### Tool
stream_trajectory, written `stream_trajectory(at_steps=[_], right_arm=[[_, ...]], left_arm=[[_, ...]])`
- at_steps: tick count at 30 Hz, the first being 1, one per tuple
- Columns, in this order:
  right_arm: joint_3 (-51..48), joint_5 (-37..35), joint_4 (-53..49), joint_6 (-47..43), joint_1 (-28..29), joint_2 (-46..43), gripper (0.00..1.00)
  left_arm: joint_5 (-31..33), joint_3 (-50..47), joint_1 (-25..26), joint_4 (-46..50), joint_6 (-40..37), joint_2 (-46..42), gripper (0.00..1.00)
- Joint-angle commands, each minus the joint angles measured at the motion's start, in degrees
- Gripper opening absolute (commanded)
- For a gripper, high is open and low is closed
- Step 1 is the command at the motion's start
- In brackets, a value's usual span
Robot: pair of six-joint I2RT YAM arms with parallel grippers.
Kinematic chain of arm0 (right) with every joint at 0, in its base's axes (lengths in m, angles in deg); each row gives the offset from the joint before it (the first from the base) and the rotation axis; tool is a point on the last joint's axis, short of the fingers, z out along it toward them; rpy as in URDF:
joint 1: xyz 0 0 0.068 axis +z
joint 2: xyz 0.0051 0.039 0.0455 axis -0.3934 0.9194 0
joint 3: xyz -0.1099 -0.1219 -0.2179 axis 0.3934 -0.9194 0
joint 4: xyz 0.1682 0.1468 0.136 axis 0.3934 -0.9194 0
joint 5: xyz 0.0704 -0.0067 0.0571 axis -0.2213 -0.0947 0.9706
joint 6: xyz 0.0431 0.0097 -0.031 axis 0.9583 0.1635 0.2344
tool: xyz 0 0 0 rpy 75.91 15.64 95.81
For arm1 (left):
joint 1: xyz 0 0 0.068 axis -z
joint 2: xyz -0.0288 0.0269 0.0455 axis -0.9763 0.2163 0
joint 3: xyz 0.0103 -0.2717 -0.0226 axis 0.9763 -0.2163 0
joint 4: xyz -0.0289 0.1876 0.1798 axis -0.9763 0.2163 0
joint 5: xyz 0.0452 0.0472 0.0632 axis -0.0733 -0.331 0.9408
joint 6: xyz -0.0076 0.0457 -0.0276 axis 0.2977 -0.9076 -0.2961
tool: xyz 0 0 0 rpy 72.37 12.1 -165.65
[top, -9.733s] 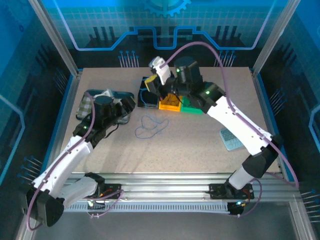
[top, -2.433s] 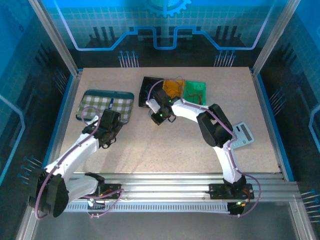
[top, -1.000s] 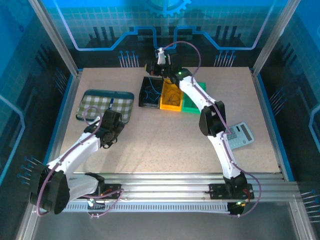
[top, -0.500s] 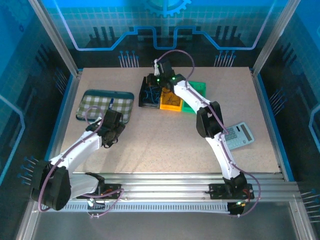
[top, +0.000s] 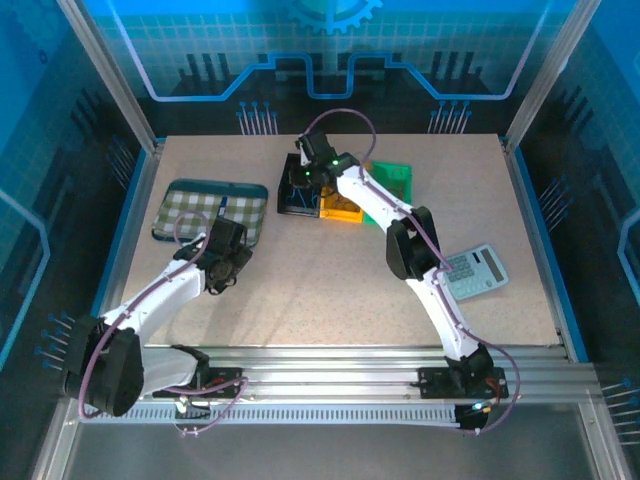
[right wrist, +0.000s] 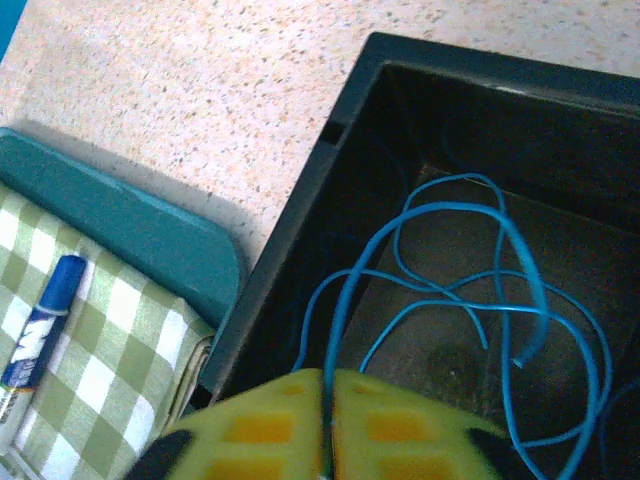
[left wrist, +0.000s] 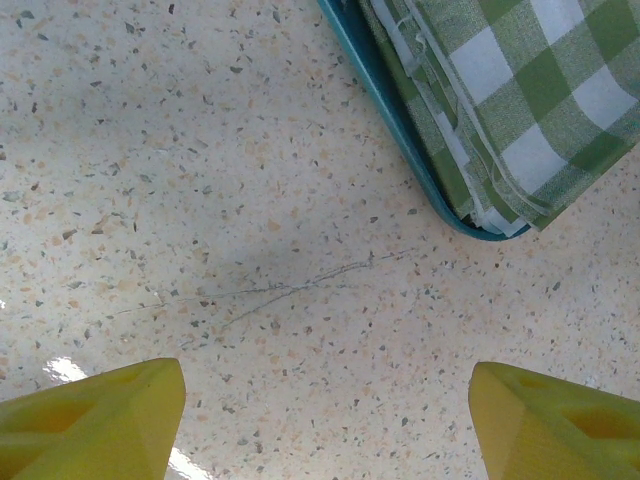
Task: Untangle the cables
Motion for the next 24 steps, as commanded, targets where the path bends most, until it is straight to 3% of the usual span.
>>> stream_trajectory(at_steps=[1, 5, 14, 17, 24], right_arm=[[5.2, -1.9, -5.0, 2.1, -0.5, 2.2, 0.33], [3.9, -1.5, -3.2, 0.9, -0.1, -0.2, 0.47], [-4.1, -3.7, -0.8, -1.9, 0.1, -11.6, 0.48], [-11.2, -3.2, 2.2, -3.9, 0.0, -18.6, 0.48], [-39.6, -8.3, 12.1, -6.9, -0.5, -39.0, 0.50]], left_arm=[[-0.5, 1.4, -0.5, -0.1, -1.1, -0.5, 0.77], [-1.0, 1.6, -0.5, -0.7, -1.3, -0.1, 0.76], [-3.3, 3.3, 0.1, -4.6, -5.1, 1.8, 0.77], [-3.7, 5.8, 1.9, -6.3, -8.2, 4.2, 0.77], [-4.2, 13.5, 7.0, -6.4, -15.8, 12.3, 0.78]])
